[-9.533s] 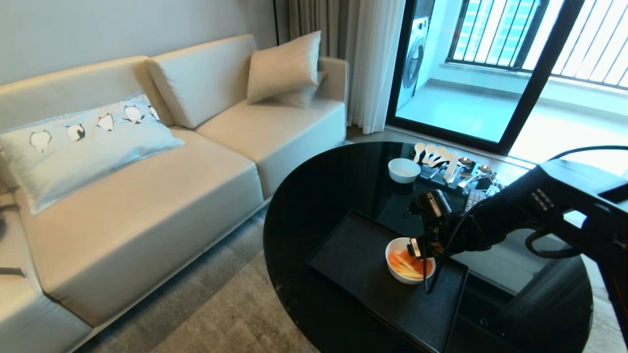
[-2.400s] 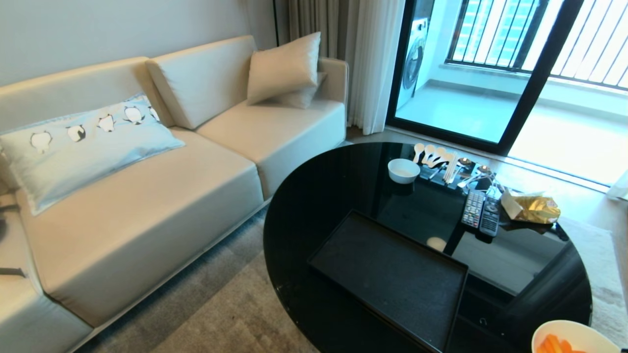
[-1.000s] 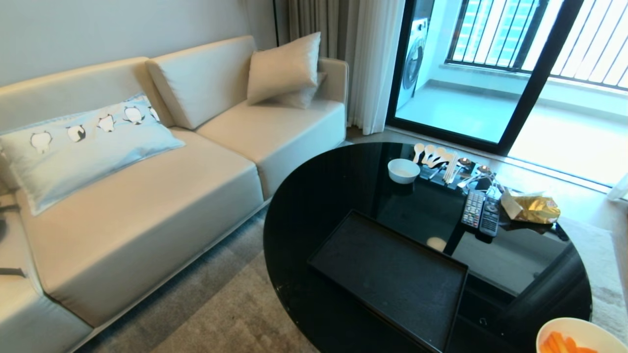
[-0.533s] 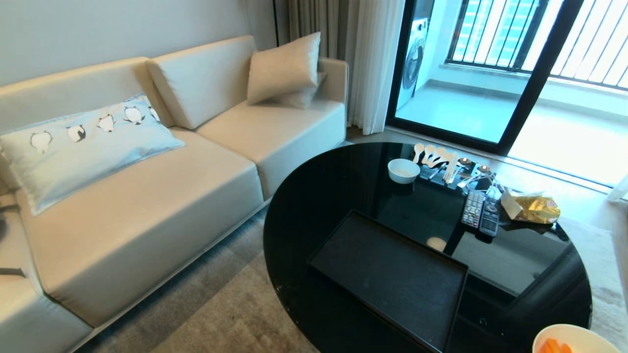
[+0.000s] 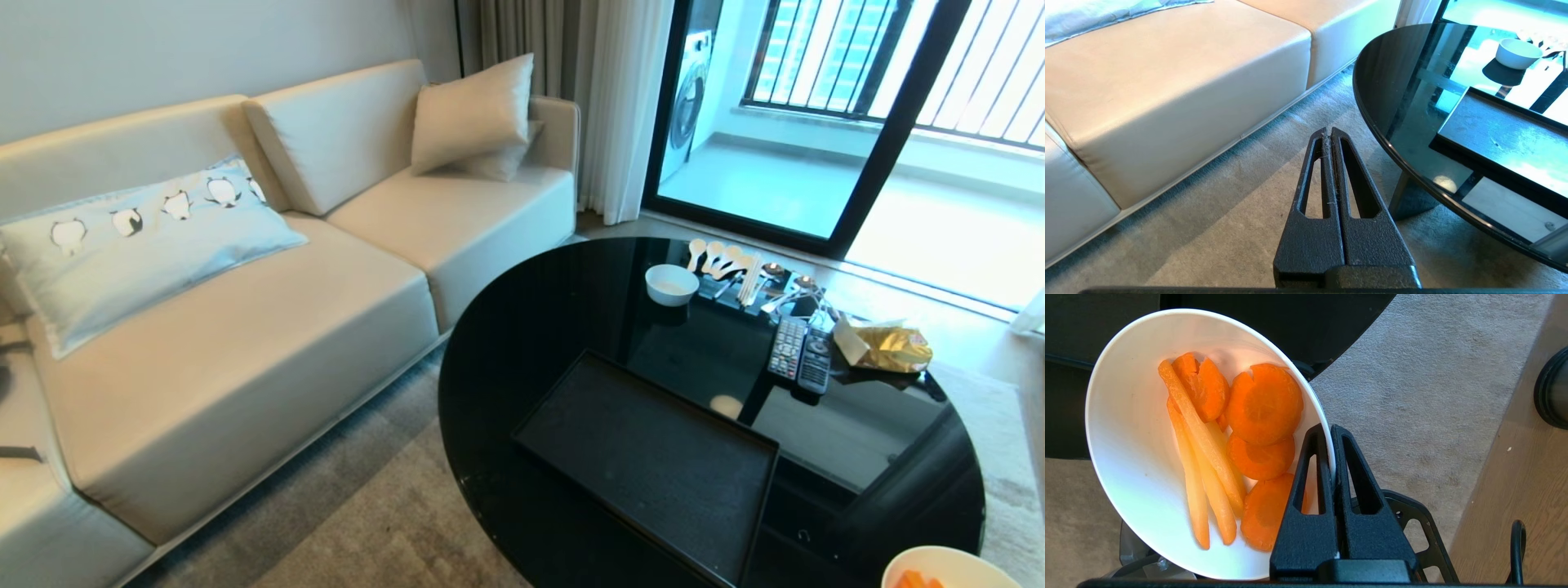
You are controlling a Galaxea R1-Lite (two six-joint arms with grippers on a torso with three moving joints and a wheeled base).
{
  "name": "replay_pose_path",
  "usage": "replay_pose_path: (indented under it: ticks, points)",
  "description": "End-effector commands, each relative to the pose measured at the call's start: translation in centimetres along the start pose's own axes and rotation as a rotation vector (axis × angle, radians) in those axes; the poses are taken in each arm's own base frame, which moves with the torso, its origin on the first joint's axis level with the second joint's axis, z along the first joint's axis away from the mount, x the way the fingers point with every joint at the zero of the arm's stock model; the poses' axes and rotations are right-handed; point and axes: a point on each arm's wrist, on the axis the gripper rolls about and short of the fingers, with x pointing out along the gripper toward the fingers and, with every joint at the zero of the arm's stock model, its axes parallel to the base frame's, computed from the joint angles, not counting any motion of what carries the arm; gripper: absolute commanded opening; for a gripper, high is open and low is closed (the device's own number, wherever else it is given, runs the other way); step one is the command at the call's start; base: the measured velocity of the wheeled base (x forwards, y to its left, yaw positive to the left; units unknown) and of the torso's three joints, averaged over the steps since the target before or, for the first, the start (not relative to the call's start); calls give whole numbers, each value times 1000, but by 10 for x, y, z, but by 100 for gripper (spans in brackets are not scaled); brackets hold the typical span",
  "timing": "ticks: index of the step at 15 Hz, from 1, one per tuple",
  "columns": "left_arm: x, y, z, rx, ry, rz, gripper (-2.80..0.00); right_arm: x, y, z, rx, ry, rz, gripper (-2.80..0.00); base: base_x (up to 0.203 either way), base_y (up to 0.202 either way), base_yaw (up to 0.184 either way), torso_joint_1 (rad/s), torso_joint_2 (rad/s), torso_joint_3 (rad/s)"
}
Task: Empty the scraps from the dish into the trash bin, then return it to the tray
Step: Move the bowl over the trash can
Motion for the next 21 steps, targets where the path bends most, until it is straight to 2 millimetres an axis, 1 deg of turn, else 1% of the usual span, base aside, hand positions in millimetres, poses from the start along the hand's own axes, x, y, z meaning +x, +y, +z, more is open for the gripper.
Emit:
replay_pose_path:
  ticks: [1,11,21]
  points:
    - [0,0,0,-1,-1,0,-280,0,0,-1,0,5,-3,-280,0,0,0,0,0,0]
    - [0,0,0,-1,-1,0,-280,1,-1,-3,1,9,-3,-280,0,0,0,0,0,0]
    - [0,0,0,-1,-1,0,-280,-2,-2,-4,1,-11,2,-280,0,0,0,0,0,0]
